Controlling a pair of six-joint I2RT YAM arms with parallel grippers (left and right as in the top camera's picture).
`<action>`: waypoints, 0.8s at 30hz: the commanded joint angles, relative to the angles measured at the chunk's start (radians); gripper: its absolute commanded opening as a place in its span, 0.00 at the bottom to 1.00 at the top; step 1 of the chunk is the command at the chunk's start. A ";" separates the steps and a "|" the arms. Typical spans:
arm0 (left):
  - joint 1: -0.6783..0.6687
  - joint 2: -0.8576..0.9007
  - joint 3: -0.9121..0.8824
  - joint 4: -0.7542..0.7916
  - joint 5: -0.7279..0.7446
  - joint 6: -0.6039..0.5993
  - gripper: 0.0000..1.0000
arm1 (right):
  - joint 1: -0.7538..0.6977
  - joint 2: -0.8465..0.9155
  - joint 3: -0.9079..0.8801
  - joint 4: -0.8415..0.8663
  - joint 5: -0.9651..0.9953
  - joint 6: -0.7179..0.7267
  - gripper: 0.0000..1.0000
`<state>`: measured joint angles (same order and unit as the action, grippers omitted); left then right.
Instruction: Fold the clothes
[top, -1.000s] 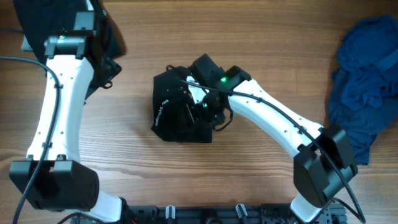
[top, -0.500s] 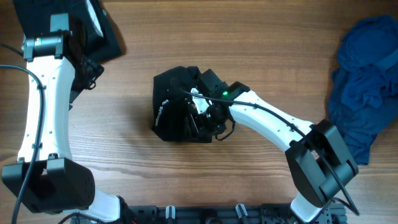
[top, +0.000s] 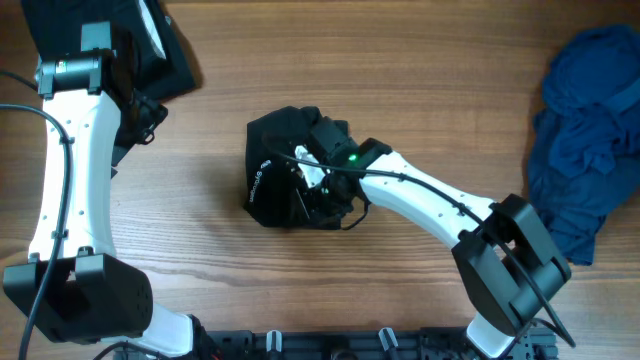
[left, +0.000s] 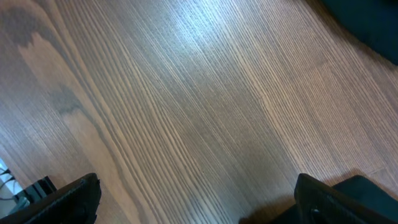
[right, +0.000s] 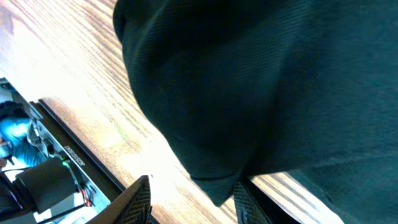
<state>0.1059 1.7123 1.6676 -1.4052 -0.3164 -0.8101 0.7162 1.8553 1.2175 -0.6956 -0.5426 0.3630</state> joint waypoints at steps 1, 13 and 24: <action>0.003 0.005 0.000 -0.003 -0.002 -0.006 1.00 | 0.005 0.028 -0.003 0.008 -0.018 0.018 0.36; 0.003 0.005 0.000 -0.004 -0.002 -0.005 1.00 | 0.000 0.052 -0.002 0.015 0.115 0.033 0.04; 0.003 0.005 0.000 -0.005 -0.003 -0.005 1.00 | -0.102 0.045 0.129 -0.252 0.357 -0.028 0.04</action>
<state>0.1059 1.7123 1.6676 -1.4086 -0.3164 -0.8097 0.6365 1.8938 1.2797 -0.9253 -0.2871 0.3683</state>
